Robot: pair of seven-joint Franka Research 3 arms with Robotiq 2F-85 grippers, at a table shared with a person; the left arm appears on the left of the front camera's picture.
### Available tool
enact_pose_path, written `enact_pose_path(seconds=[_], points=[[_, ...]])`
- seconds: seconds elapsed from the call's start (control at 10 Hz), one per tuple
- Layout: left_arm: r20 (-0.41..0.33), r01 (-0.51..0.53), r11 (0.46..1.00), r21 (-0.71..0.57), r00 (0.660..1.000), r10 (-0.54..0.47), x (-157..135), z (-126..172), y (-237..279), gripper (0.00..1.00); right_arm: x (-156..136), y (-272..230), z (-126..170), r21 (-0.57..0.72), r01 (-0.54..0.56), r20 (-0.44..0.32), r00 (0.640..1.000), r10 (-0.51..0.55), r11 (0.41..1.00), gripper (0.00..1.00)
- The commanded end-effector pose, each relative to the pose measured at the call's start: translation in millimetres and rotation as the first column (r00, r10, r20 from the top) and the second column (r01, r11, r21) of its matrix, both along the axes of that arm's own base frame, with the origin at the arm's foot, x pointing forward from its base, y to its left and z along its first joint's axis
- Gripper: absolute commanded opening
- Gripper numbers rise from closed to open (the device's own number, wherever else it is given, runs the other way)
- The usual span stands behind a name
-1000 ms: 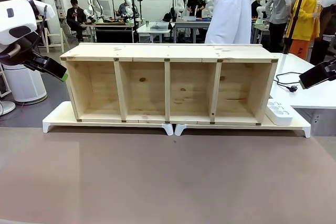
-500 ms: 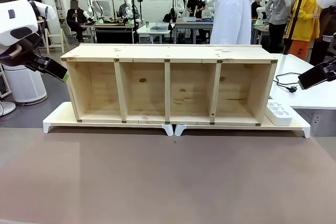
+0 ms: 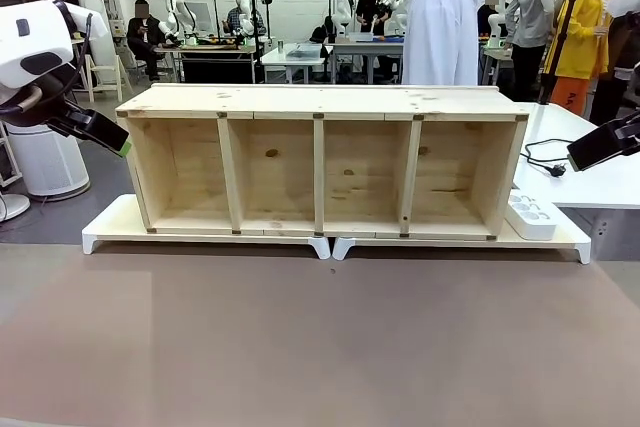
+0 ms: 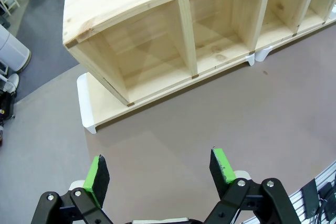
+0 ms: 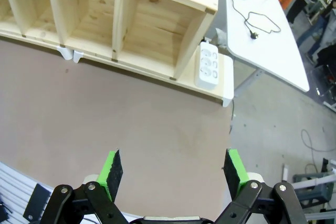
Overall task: Perform cable management.
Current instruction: When the cord part of the Power Cable appears at the lower middle area of the table and stops, grasp the cord part of the Power Cable.
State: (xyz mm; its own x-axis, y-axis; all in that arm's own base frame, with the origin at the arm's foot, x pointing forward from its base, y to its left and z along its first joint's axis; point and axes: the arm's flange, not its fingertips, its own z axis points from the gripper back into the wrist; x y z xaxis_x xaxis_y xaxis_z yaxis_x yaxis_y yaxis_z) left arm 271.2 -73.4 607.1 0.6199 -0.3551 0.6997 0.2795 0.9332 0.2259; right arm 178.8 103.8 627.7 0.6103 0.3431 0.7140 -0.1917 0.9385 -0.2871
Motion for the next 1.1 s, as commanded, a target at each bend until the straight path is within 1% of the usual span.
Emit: enact_pose_path(seconds=[0.0,1.0], points=[[0.01,0.003,1.0,0.007,1.0,-0.003,2.0,0.5,0.4,1.0,-0.4,-1.3,0.9,0.002,0.006,0.004,1.0,-0.006,1.0,1.0],[0.01,0.003,1.0,0.007,1.0,-0.003,2.0,0.5,0.4,1.0,-0.4,-1.3,0.9,0.002,0.006,0.004,1.0,-0.006,1.0,1.0]])
